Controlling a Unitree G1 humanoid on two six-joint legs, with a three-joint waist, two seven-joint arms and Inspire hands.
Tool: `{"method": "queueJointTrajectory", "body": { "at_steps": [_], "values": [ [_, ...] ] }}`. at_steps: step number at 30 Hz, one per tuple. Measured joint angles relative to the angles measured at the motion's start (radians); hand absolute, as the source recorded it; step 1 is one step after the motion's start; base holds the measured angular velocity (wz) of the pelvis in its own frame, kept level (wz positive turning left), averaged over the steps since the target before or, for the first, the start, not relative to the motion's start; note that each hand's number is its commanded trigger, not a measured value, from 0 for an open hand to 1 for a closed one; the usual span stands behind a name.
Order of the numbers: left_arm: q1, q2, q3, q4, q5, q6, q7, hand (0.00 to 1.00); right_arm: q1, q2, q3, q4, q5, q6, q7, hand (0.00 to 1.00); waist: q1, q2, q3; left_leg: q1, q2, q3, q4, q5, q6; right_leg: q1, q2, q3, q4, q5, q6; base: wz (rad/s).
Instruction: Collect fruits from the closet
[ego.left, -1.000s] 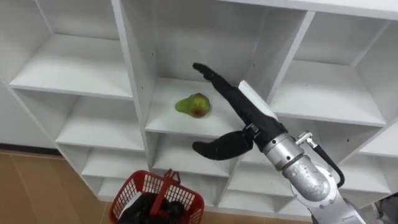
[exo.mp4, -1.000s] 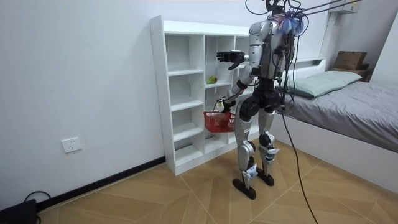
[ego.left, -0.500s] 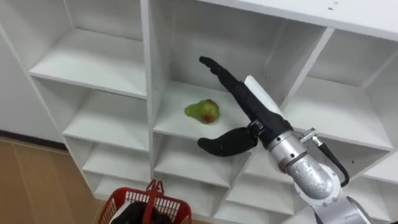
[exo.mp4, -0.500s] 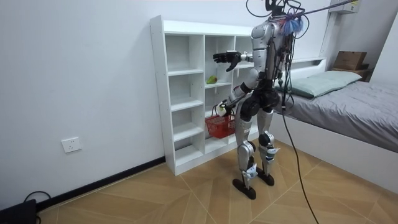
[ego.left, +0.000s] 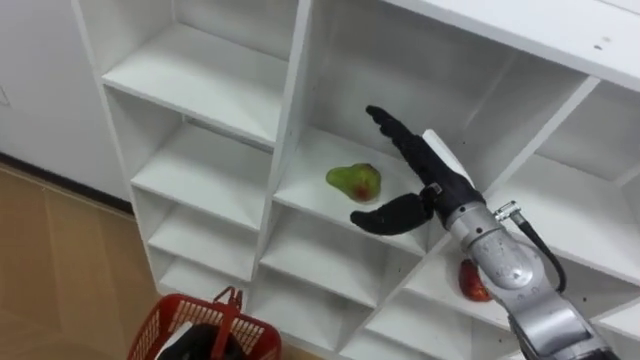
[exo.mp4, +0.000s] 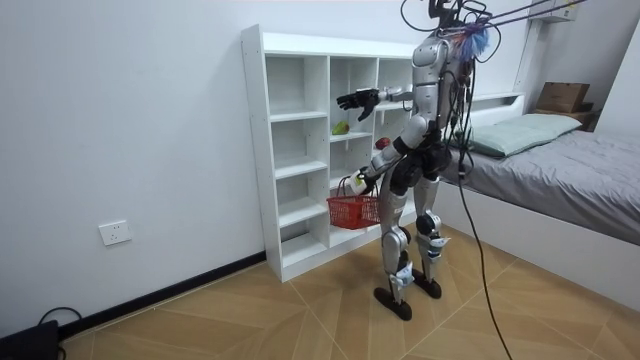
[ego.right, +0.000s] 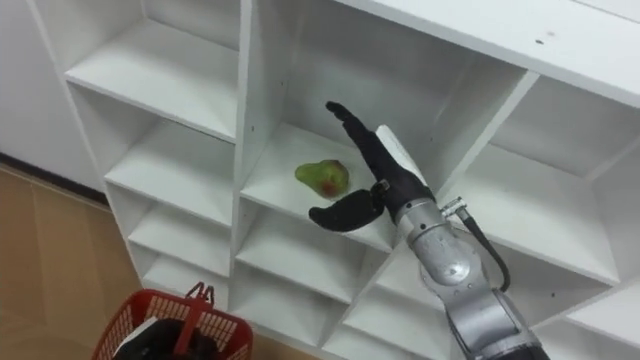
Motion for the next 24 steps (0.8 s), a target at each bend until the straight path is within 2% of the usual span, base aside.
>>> {"method": "queueJointTrajectory", "body": {
  "at_steps": [4,8,14,24],
  "values": [
    [-0.011,0.001,0.022,0.000,0.062,0.014,-0.023,1.00,-0.084,0.000,-0.001,0.105,0.000,0.016,-0.019,0.00,0.006,-0.011,-0.0043,-0.021,-0.002,-0.009,0.011,0.000,-0.002,-0.012,0.001,-0.015,0.000,0.000,0.000,0.07],
    [-0.013,0.003,0.054,0.000,0.085,0.027,-0.040,1.00,-0.120,-0.001,-0.012,0.110,-0.014,0.018,-0.057,0.00,0.006,-0.016,-0.0032,-0.030,-0.006,-0.020,0.018,0.000,-0.002,-0.014,-0.001,-0.027,0.000,0.000,-0.001,0.08],
    [-0.017,0.011,0.059,-0.001,0.083,0.039,-0.041,1.00,-0.152,-0.003,-0.040,0.168,-0.010,0.018,-0.076,0.00,0.012,-0.033,0.0065,-0.032,-0.013,-0.041,0.019,0.001,-0.001,-0.013,-0.005,-0.048,0.000,0.000,0.000,0.09],
    [-0.017,0.010,0.058,-0.056,0.103,0.066,-0.061,1.00,-0.166,-0.007,-0.049,0.230,-0.011,0.031,-0.076,0.00,0.020,-0.036,0.0047,-0.048,-0.014,-0.045,0.018,0.001,0.000,-0.026,-0.005,-0.052,0.000,0.000,0.000,0.01]
  ]
}}
